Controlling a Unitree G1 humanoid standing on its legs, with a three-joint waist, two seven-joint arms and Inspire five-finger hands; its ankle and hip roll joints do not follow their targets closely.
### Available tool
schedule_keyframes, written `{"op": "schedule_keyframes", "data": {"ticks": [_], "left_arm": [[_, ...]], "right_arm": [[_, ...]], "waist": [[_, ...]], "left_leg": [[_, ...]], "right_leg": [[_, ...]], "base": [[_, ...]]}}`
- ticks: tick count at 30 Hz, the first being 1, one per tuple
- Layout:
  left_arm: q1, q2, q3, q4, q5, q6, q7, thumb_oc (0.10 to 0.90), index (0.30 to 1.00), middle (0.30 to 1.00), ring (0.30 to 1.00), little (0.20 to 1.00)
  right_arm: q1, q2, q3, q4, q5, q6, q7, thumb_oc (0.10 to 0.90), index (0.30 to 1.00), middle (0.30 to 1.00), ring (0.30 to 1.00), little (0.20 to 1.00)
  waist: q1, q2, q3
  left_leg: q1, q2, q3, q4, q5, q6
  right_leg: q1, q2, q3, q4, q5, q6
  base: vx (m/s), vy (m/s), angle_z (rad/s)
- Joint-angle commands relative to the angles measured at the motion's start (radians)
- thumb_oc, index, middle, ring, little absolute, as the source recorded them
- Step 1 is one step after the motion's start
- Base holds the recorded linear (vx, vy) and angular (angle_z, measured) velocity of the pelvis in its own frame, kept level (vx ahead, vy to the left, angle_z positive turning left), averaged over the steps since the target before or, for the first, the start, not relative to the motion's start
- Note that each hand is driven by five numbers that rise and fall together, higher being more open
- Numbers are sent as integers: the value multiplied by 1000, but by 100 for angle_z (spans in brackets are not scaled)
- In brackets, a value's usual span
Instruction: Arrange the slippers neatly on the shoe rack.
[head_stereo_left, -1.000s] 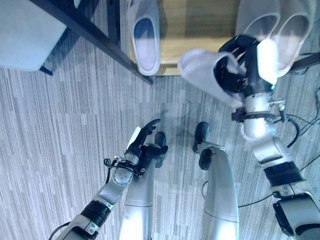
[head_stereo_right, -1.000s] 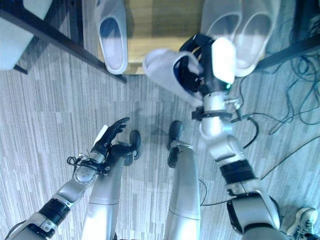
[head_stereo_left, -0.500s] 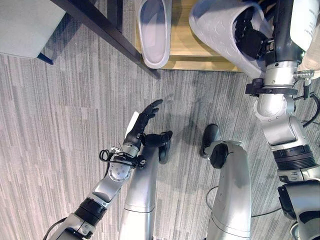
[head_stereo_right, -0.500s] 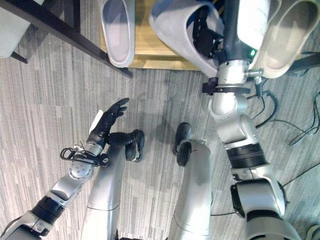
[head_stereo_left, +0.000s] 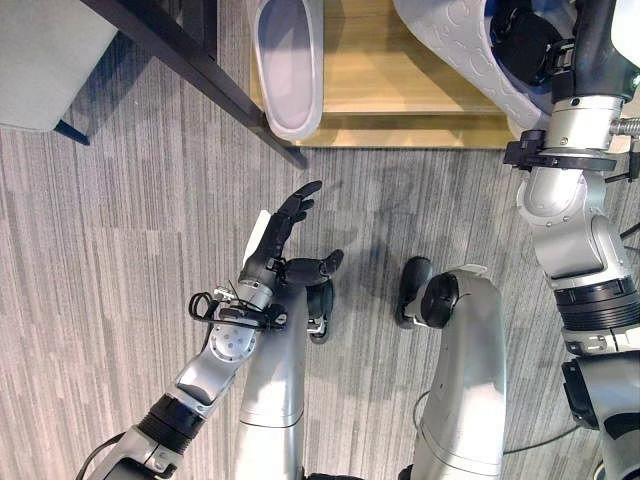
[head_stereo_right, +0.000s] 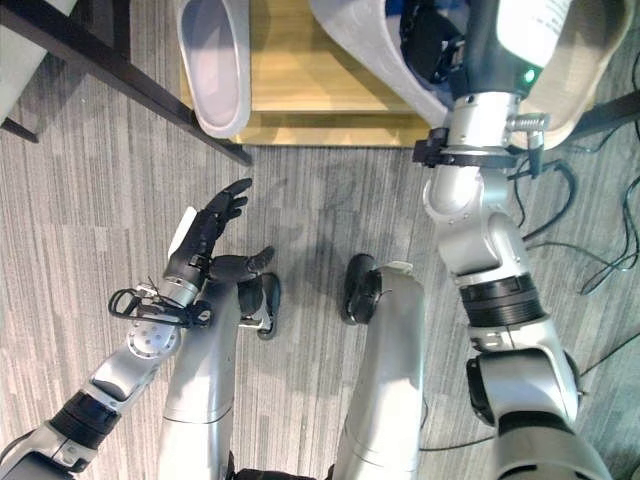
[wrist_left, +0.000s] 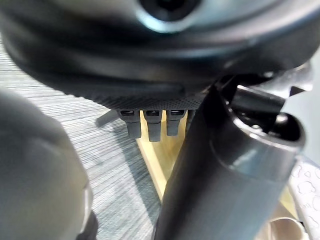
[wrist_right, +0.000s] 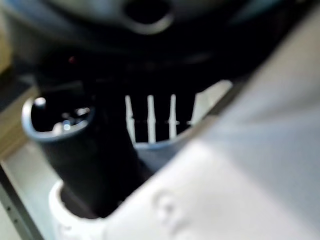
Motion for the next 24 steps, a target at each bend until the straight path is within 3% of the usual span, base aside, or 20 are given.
{"op": "schedule_keyframes", "data": {"ticks": [1,9,16,24], "left_arm": [[6,4,-14,-143,12,-107,32,800,900,900,900,900],[22,26,-15,-183,-15,-113,52,800,900,900,900,900],[29,30,-22,-170,-29,-114,76,800,900,900,900,900],[24,36,-46,-149,-75,-132,87,800,900,900,900,900]], "right_arm": [[-116,-41,-14,-104,-31,-37,-81,400,300,300,300,300],[-117,-58,46,-45,39,-39,-63,400,300,300,300,300],[-176,-34,118,88,84,-18,-65,400,300,300,300,300],[-376,86,276,336,144,22,-57,400,300,300,300,300]], "waist": [[27,-37,-33],[31,-56,-33],[41,-58,-33],[75,-43,-33]], "left_leg": [[-40,-12,-14,-5,-2,-13],[-40,8,-28,193,-87,-17],[-40,4,-49,287,-124,-16],[-40,16,-49,352,-148,-6]], "right_leg": [[120,2,4,191,-171,-58],[102,-3,34,401,-245,-79],[102,1,31,480,-263,-82],[102,-12,22,523,-282,-81]], "base": [[80,-32,4],[75,-5,4],[16,7,-3],[0,44,-5]]}}
